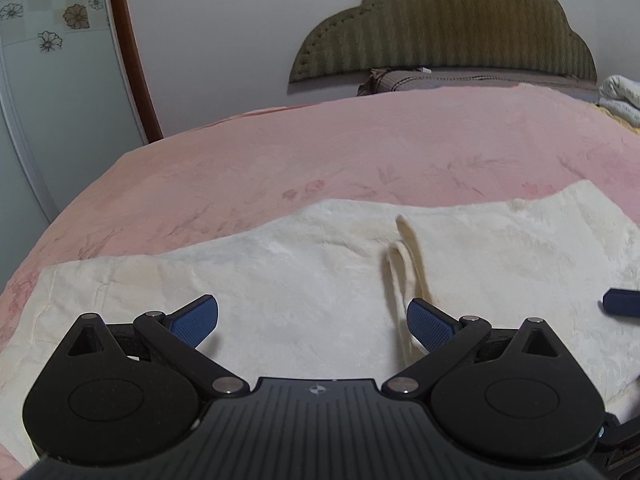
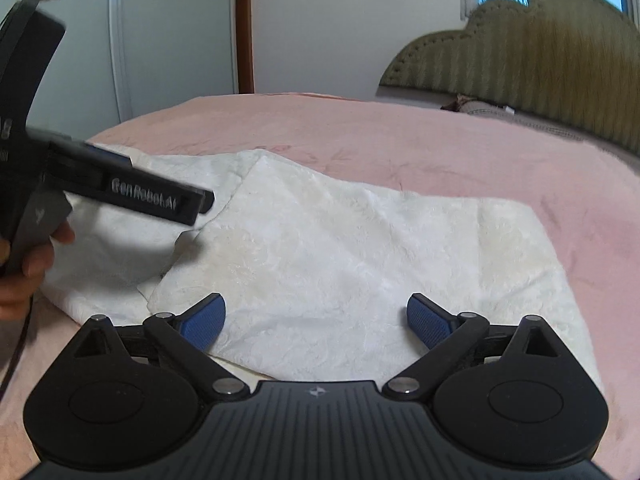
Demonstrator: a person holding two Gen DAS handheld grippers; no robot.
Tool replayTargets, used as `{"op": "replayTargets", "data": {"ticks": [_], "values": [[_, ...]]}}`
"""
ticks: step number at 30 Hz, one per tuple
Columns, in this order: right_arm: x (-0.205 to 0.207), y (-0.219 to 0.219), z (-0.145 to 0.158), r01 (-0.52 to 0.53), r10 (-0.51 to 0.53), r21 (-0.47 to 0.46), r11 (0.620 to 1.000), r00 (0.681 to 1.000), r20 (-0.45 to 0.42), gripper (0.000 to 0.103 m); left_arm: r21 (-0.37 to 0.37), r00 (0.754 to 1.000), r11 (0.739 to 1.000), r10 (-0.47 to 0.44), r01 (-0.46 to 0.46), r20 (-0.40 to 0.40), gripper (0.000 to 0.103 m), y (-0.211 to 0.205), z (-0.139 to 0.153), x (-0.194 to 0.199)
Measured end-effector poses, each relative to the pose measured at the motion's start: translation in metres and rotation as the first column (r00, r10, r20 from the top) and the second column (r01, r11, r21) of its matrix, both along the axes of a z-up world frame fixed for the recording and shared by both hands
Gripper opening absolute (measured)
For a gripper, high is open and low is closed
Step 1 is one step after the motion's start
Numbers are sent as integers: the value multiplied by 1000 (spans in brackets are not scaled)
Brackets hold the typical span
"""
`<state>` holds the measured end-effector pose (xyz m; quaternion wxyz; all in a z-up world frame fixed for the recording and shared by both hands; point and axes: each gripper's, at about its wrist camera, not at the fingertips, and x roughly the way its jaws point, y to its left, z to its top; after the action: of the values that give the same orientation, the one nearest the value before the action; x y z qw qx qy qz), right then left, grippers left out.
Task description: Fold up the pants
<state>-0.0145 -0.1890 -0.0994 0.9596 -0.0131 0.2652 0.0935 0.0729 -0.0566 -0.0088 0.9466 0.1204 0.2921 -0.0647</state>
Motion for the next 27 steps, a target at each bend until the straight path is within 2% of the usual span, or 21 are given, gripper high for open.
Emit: {"op": "replayTargets", "data": {"ticks": [6,13,18,22,25,27], "values": [[3,-1,1,21,-21,-10,1000,1000,-5,103,14,1000,1000,-3,3,-9,103,-5,-14,-1],[6,-10,3,29,-28,47,999,999,-22,103,-11,1000,1000,8,-8,3,103,-2,-15,-3],[-3,-21,10,131,-132,82,988,991,6,103,15,999,999,37,-38,31,102,3,-11,-11],[4,-20,6,160,-158,53,986,987,-33,103,-22,998,998,62,-61,3,102,10,-9,-13],[5,-12,3,164,-164,2,986,986,-18,103,-54,997,996,71,-72,-16,102,14,-9,-14],[5,-13,2,164,-164,2,986,986,-20,103,-63,997,995,74,-75,-20,102,16,-9,-14]]}}
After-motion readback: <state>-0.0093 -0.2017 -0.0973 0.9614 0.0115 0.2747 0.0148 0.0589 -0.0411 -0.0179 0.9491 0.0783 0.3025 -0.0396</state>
